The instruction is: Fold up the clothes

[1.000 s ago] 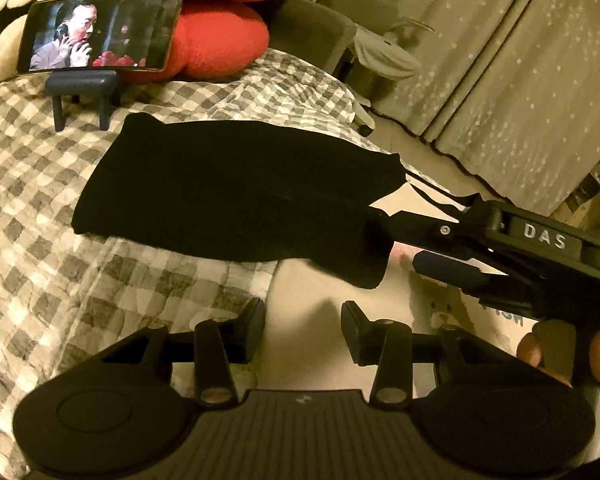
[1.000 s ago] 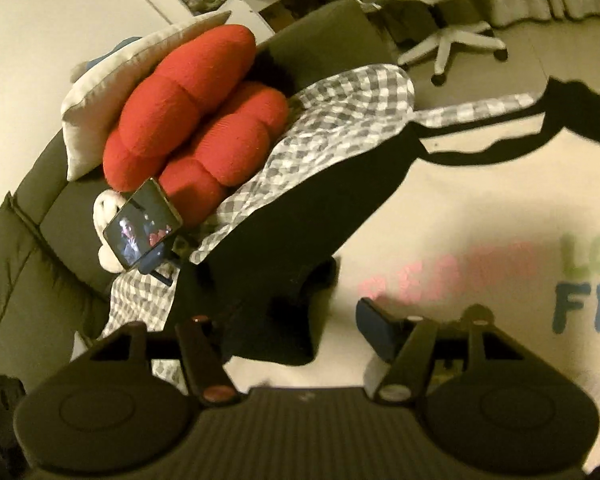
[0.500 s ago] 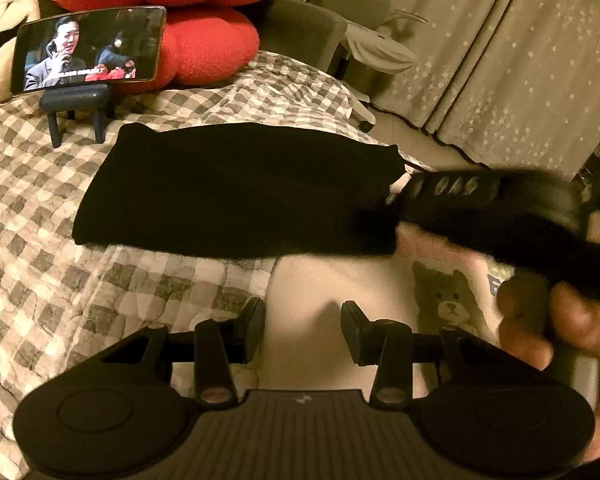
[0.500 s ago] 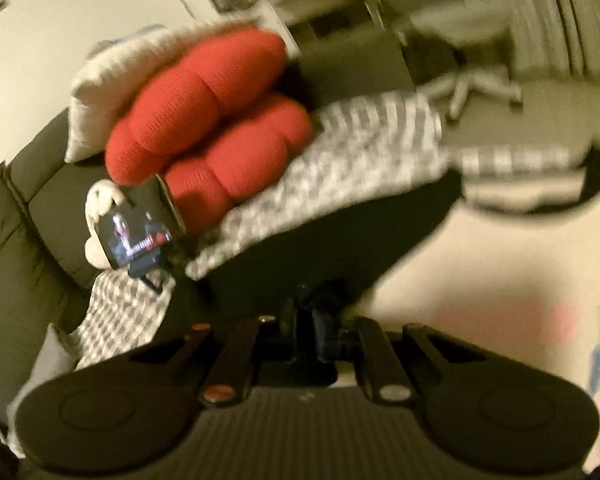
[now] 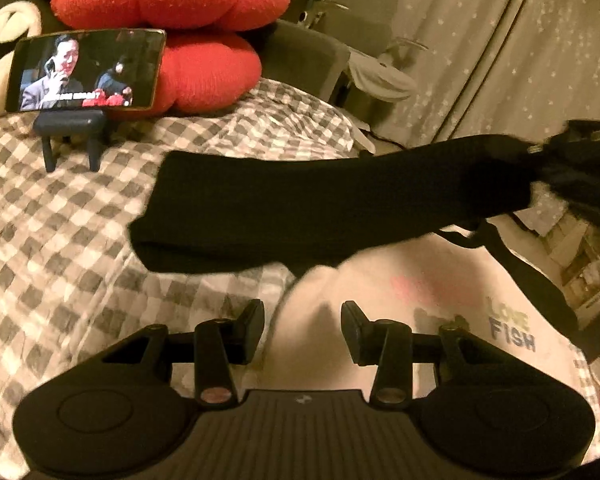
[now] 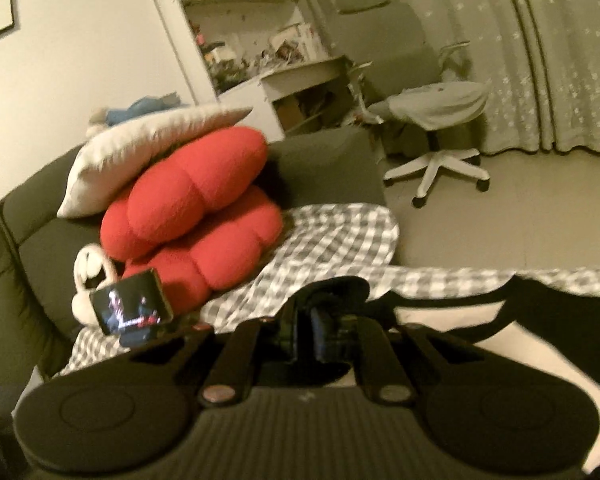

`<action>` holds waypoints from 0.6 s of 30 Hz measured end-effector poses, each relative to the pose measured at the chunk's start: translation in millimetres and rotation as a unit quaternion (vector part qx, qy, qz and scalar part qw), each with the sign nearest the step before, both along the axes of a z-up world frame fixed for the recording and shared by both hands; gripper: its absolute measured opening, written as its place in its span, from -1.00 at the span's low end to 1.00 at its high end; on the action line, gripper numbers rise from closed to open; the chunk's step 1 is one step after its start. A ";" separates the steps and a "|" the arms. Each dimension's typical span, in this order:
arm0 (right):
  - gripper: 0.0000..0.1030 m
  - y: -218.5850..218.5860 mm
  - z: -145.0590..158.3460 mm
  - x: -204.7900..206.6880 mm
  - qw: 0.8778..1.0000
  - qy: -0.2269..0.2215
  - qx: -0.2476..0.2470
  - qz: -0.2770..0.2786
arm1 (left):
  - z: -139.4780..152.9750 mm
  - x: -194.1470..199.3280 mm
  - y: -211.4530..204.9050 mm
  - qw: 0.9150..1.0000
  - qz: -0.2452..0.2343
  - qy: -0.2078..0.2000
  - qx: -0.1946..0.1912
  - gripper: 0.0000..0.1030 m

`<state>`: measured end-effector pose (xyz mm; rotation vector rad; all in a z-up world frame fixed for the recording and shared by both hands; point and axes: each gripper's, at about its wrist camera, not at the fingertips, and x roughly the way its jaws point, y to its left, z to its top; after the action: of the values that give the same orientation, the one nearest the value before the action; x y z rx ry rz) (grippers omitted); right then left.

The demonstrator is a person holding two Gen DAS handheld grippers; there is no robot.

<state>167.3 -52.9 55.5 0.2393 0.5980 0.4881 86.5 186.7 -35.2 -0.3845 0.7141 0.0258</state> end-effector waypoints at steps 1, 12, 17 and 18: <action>-0.85 -7.1 2.6 0.5 1.000 0.000 0.000 -0.007 | -1.1 2.1 0.1 1.000 0.001 -0.004 0.006 -0.20; -0.85 -102.4 -7.6 3.8 0.996 0.022 -0.023 -0.080 | -7.4 17.0 1.9 0.999 0.000 -0.020 0.045 -0.20; -0.85 -138.8 -31.5 7.7 0.994 0.040 -0.019 -0.103 | -7.3 16.3 0.7 0.999 -0.004 -0.016 0.049 -0.20; -0.85 -144.3 -35.7 9.5 0.993 0.045 -0.014 -0.106 | -7.3 16.0 1.0 0.999 -0.004 -0.015 0.048 -0.20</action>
<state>176.8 -197.2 19.8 0.2952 0.6584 0.2646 102.5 187.7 -42.5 -0.2893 0.6818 0.0455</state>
